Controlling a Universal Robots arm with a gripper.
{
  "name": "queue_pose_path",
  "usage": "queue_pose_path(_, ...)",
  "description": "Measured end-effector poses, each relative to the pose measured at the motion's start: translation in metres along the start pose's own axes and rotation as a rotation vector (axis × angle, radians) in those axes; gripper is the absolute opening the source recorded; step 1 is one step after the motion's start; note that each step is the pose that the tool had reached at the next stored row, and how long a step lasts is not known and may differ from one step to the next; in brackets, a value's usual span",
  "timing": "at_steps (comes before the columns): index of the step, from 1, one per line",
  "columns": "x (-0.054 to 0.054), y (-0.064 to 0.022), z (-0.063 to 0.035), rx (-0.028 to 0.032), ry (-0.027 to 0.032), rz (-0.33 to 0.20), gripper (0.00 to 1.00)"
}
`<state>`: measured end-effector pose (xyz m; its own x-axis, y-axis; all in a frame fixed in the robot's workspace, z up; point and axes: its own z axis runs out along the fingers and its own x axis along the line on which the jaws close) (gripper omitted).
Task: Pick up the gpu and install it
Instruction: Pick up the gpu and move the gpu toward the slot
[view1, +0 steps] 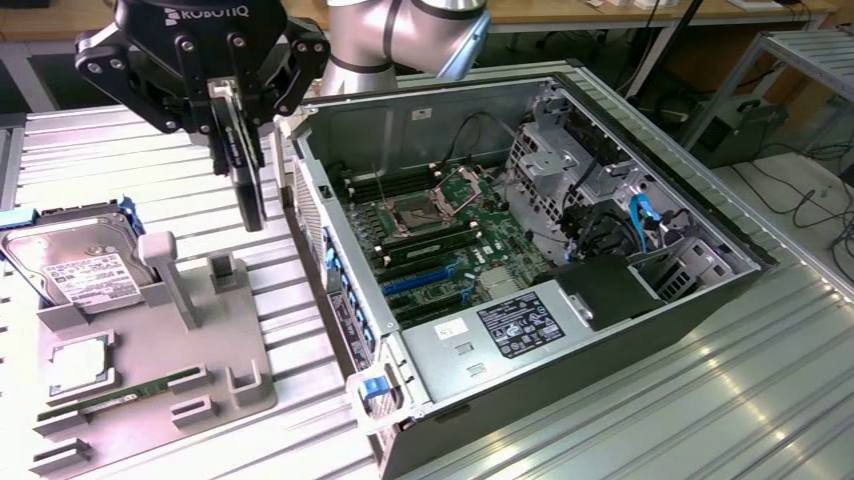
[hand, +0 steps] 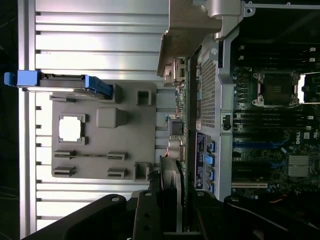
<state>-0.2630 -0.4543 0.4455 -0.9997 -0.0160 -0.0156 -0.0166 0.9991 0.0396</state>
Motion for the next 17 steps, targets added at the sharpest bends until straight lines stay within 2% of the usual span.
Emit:
queue_pose_path(15,-0.029,-0.0005,0.0007,0.0000,-0.0001,0.000,0.28)
queue_pose_path(17,-0.048,-0.0008,0.0013,0.0000,0.0000,0.000,0.28)
